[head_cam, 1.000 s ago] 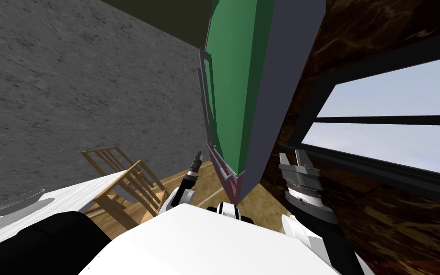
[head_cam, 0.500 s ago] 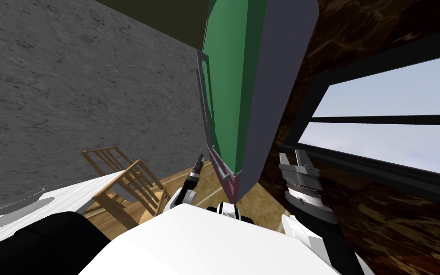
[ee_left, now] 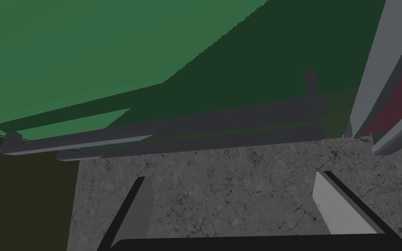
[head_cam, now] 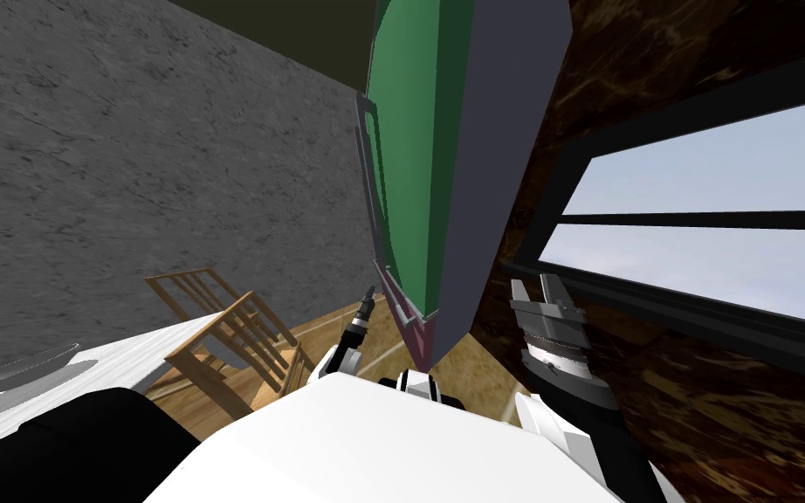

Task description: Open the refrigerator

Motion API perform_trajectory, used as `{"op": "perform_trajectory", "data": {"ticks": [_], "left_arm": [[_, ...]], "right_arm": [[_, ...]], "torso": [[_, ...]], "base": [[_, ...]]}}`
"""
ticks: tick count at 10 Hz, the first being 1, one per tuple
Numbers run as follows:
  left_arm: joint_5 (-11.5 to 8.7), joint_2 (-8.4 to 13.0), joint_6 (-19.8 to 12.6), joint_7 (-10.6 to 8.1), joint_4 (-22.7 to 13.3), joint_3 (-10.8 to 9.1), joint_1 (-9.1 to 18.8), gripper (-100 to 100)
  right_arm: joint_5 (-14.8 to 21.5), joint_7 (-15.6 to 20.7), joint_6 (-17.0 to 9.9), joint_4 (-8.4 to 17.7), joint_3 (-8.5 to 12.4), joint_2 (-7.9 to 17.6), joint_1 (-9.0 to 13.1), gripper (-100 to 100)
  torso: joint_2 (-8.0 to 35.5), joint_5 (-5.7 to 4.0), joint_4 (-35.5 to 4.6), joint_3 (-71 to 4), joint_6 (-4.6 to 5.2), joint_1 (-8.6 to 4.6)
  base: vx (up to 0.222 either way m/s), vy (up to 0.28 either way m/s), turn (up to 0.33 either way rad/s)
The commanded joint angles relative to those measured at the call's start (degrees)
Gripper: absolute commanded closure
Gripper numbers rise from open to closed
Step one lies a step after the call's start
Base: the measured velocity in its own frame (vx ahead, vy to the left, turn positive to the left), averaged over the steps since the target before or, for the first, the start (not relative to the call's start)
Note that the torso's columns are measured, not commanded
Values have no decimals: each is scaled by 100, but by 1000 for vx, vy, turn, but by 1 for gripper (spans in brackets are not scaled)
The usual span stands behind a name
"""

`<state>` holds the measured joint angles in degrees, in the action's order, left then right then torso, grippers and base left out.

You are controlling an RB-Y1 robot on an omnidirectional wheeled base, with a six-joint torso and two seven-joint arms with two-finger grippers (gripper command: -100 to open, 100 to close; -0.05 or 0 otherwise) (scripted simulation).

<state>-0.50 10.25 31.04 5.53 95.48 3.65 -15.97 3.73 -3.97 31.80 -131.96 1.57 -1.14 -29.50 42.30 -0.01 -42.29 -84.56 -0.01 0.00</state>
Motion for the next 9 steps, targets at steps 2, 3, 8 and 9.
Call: {"op": "perform_trajectory", "data": {"ticks": [2, 3, 8, 9], "left_arm": [[-20, -53, 102, 41, -582, 54, 174, -100], [-29, -83, 155, 58, -758, 77, 260, -100], [-58, -185, 312, 110, -1609, 149, 525, -100], [-58, -185, 312, 110, -1689, 149, 525, -100]], "right_arm": [[0, 0, 0, 0, 0, 0, 0, 0], [0, 0, 0, 0, 0, 0, 0, 0], [0, 0, 0, 0, 0, 0, 0, 0], [0, 0, 0, 0, 0, 0, 0, 0]], "torso": [[2, 0, -1, 1, 1, -2], [-1, 1, 0, 0, 0, 3], [-1, 0, 0, 0, 0, -1], [-2, 1, 0, -1, 1, 0]], "base": [[-13, -52, -7], [-2, -46, -3], [-9, -45, -5], [-3, -39, -2]]}}
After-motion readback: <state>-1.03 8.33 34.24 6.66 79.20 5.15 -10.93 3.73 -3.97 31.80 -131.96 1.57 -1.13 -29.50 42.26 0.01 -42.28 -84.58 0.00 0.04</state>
